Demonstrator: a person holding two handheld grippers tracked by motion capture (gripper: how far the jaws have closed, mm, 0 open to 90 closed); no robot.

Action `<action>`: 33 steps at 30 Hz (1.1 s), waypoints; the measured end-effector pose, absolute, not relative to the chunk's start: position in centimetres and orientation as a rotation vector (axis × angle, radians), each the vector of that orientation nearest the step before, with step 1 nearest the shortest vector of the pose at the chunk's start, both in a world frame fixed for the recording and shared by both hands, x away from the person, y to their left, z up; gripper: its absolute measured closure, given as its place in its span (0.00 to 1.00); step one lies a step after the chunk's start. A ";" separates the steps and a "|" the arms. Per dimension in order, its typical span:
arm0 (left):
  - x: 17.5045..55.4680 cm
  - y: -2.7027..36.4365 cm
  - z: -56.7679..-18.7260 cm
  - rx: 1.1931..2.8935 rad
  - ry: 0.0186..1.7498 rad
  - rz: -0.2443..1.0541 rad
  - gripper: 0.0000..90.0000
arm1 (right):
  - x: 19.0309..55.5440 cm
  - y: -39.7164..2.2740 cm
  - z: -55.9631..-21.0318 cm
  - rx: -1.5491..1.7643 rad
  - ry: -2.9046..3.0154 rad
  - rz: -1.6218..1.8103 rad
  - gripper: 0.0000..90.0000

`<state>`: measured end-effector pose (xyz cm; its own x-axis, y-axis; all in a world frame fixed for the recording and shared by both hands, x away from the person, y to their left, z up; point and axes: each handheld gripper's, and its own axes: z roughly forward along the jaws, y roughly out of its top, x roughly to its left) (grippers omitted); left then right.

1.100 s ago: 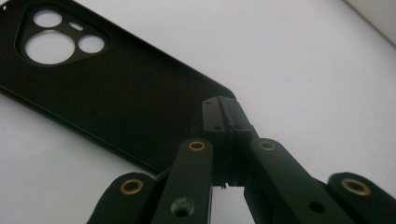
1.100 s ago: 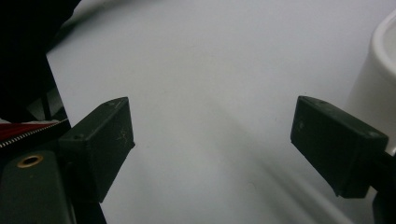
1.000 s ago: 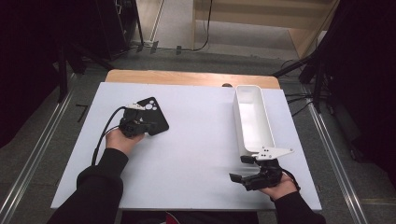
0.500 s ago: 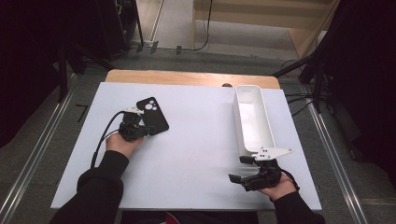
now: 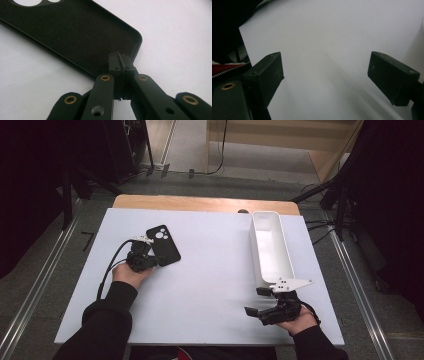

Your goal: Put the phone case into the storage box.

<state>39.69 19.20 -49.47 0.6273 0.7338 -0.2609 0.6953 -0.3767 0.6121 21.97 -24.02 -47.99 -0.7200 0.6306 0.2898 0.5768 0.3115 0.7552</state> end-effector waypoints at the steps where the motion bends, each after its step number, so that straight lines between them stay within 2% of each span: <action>1: 39.6 19.2 -49.5 2.144 1.108 0.066 0.99 | 22.0 -24.0 -48.0 1.153 2.494 1.397 0.13; 19: 36.2 21.4 -49.1 2.197 1.074 -0.021 0.99 | 21.9 -24.0 -47.9 1.158 2.492 1.399 0.13; 33: 35.5 24.5 -48.8 2.190 1.132 0.010 0.99 | 22.0 -24.0 -48.0 1.153 2.494 1.397 0.13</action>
